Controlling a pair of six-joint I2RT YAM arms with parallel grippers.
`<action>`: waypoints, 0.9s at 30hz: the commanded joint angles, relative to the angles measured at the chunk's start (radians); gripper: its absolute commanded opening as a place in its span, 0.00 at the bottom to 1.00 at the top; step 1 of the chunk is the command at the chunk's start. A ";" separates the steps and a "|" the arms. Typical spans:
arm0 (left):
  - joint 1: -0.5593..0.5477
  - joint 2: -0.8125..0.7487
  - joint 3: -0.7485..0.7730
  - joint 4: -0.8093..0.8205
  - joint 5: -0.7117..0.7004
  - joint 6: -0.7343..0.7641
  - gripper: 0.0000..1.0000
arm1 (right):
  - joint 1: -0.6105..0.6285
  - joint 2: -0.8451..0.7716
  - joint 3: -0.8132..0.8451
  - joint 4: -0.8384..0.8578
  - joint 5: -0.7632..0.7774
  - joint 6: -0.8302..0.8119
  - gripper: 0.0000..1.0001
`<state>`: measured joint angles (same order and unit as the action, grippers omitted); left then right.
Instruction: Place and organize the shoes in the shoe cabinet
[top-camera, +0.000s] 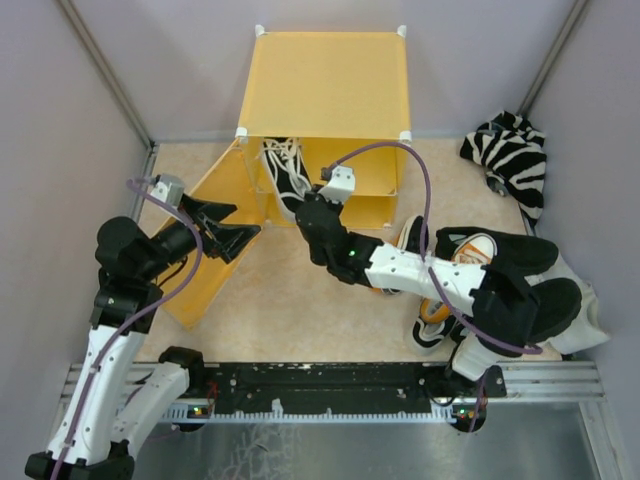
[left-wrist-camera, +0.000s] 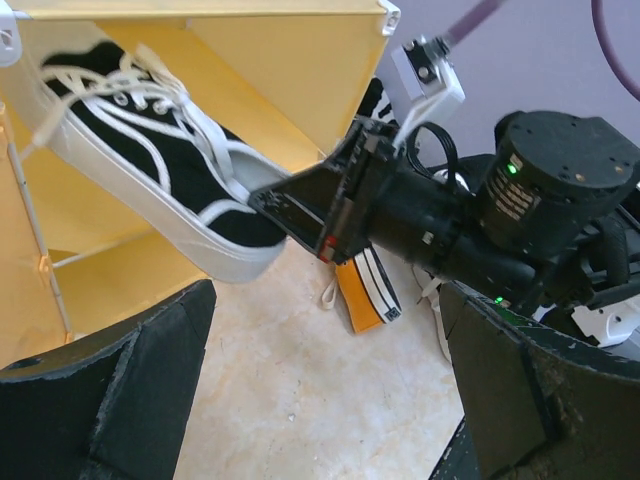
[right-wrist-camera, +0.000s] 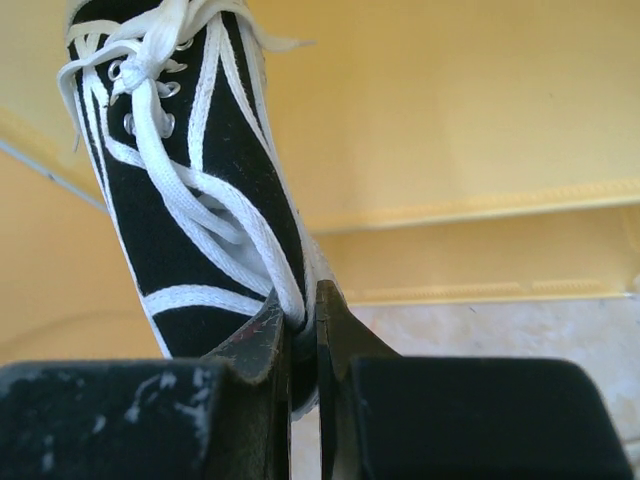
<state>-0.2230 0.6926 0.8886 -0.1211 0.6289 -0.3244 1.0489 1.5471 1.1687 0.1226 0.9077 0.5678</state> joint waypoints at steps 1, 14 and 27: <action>-0.004 -0.020 0.040 -0.053 -0.026 0.028 0.99 | -0.024 0.065 0.158 0.212 0.105 0.038 0.00; -0.007 -0.051 0.056 -0.097 -0.024 0.051 0.99 | -0.064 0.287 0.319 0.238 0.118 0.162 0.00; -0.019 -0.062 0.066 -0.127 -0.048 0.077 0.99 | -0.075 0.402 0.460 0.190 0.134 0.306 0.00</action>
<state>-0.2337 0.6472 0.9188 -0.2333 0.5964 -0.2760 0.9829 1.9381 1.5433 0.1856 0.9718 0.7685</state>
